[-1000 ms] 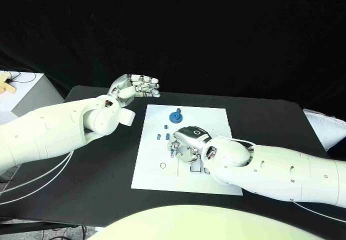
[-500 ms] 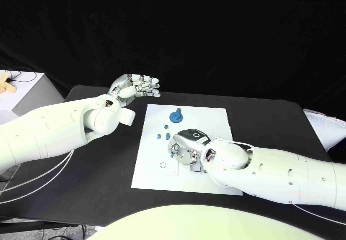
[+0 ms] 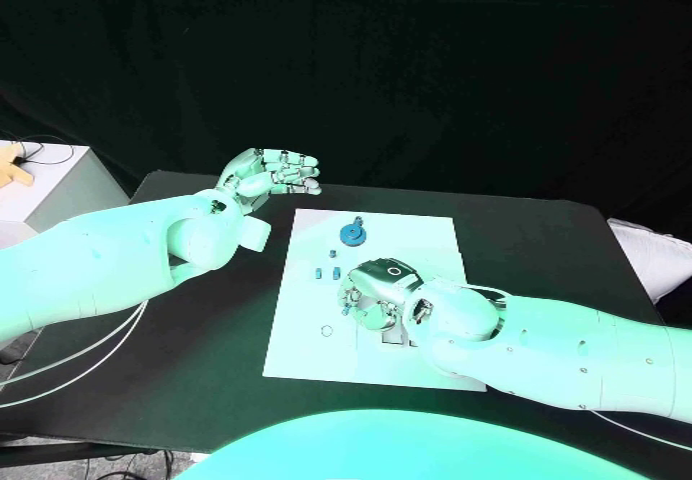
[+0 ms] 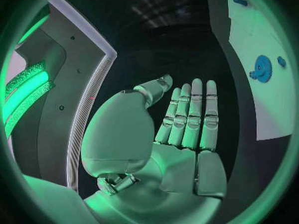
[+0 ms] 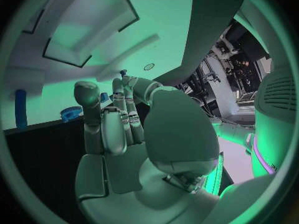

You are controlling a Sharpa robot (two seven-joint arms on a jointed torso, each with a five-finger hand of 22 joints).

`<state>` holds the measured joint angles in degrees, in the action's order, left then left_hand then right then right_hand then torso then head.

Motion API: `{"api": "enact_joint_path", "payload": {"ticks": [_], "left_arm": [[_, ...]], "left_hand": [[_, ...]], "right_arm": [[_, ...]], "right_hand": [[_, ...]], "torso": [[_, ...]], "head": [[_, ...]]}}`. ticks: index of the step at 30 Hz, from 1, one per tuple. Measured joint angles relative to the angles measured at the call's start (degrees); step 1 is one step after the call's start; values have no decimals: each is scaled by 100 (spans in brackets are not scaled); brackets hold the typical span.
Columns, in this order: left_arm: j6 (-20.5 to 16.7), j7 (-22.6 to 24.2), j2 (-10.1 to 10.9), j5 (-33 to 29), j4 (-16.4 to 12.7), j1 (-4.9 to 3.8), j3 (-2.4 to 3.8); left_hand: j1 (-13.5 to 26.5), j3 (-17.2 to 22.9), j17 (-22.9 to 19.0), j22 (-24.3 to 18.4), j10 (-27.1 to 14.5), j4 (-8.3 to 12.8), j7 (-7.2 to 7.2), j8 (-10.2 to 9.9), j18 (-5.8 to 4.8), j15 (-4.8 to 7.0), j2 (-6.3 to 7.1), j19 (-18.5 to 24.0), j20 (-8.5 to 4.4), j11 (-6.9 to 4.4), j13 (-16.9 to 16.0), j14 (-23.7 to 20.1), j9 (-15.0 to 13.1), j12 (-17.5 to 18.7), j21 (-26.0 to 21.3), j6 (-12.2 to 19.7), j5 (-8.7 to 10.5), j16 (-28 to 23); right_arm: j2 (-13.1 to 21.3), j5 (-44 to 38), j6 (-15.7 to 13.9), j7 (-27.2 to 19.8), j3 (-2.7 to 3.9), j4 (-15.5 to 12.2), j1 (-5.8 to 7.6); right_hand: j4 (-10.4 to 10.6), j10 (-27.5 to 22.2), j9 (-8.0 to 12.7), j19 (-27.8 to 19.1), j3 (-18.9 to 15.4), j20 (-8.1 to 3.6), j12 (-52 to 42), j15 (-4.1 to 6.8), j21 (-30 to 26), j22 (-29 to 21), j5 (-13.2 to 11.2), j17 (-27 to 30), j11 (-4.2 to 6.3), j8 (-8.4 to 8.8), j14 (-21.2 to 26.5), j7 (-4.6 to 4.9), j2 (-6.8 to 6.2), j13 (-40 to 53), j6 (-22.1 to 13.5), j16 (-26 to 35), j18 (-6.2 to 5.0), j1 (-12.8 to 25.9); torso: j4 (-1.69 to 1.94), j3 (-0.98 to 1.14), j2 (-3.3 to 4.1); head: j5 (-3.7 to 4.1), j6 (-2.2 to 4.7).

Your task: Assemble the parts on the task board

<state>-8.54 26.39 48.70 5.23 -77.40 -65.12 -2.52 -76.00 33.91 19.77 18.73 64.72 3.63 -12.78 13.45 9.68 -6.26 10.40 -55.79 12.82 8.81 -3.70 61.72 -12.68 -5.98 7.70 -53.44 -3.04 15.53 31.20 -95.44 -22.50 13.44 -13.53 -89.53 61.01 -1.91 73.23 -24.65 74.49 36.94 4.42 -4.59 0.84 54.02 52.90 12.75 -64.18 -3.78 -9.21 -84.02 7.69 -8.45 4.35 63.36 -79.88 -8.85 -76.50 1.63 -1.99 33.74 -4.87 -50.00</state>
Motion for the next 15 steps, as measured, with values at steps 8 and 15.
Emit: {"api": "enact_joint_path", "payload": {"ticks": [8,15], "left_arm": [[7,-11,2,0,-2,0,0],[18,-19,3,0,-4,1,0]], "left_hand": [[0,0,-1,0,0,0,0,0,0,0,0,0,0,0,0,0,0,0,0,0,0,0],[0,0,-1,-1,0,0,0,0,0,0,0,0,0,0,0,0,0,0,0,0,0,0]], "right_arm": [[-6,-36,-5,20,0,-7,-2],[-24,-52,-3,31,0,-8,-3]], "right_hand": [[-14,-8,-2,0,14,0,1,0,0,3,-4,0,-9,0,0,1,2,-3,-3,0,0,-12],[-14,-9,-4,0,14,0,7,0,0,2,-22,-2,-9,0,0,7,10,-3,-11,0,0,-3]], "torso": [[-1,0,0],[0,-2,1]], "head": [[1,0],[-4,0]]}}
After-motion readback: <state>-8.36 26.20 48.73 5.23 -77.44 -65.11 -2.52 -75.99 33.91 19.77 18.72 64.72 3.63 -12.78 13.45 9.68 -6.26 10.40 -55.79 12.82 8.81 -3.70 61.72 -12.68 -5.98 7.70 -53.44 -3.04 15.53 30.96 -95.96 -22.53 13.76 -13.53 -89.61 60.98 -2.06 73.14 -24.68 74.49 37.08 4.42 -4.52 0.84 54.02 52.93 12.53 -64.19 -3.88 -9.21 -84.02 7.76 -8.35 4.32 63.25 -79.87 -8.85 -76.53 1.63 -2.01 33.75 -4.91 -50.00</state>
